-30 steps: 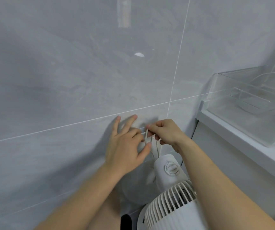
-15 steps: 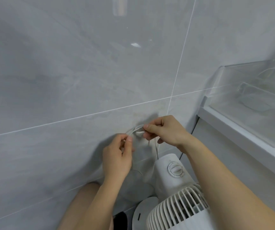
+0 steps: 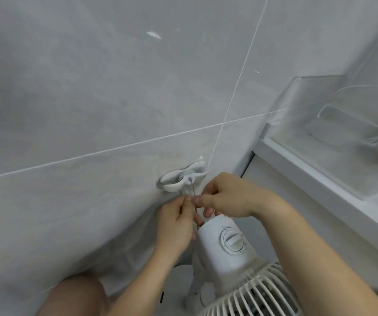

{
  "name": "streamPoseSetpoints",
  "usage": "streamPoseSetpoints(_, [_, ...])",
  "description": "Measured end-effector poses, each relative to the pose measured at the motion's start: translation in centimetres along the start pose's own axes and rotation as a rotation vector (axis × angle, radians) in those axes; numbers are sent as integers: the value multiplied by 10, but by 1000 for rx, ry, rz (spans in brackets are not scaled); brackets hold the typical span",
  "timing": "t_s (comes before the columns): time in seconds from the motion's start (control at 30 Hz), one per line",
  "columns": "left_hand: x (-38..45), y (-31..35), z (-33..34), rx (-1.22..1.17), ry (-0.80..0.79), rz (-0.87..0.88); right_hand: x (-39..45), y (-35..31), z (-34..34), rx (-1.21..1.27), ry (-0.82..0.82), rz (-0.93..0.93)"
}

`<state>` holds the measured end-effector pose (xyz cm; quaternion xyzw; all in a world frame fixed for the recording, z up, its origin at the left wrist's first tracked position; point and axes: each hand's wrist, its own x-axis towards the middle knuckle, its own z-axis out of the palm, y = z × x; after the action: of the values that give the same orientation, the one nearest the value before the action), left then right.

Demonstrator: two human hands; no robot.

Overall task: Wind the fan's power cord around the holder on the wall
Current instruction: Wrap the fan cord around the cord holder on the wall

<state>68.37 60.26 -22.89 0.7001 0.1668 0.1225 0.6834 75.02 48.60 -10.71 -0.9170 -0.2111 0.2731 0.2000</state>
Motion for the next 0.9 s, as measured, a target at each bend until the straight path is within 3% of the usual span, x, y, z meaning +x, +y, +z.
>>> streamPoseSetpoints(0.13, [11, 3, 4, 7, -54, 42, -1, 9, -7, -9, 111, 63])
streamPoseSetpoints(0.37, [12, 14, 8, 212, -97, 188, 7, 9, -1, -51, 168, 74])
streamPoseSetpoints(0.53, [15, 20, 15, 217, -75, 182, 9, 7, -6, 92, 244, 25])
streamPoseSetpoints(0.7, [8, 14, 21, 358, 14, 262, 14, 9, -1, 102, 243, -38])
streamPoseSetpoints(0.9, [5, 7, 23, 325, -4, 236, 8, 19, -1, 157, 154, -90])
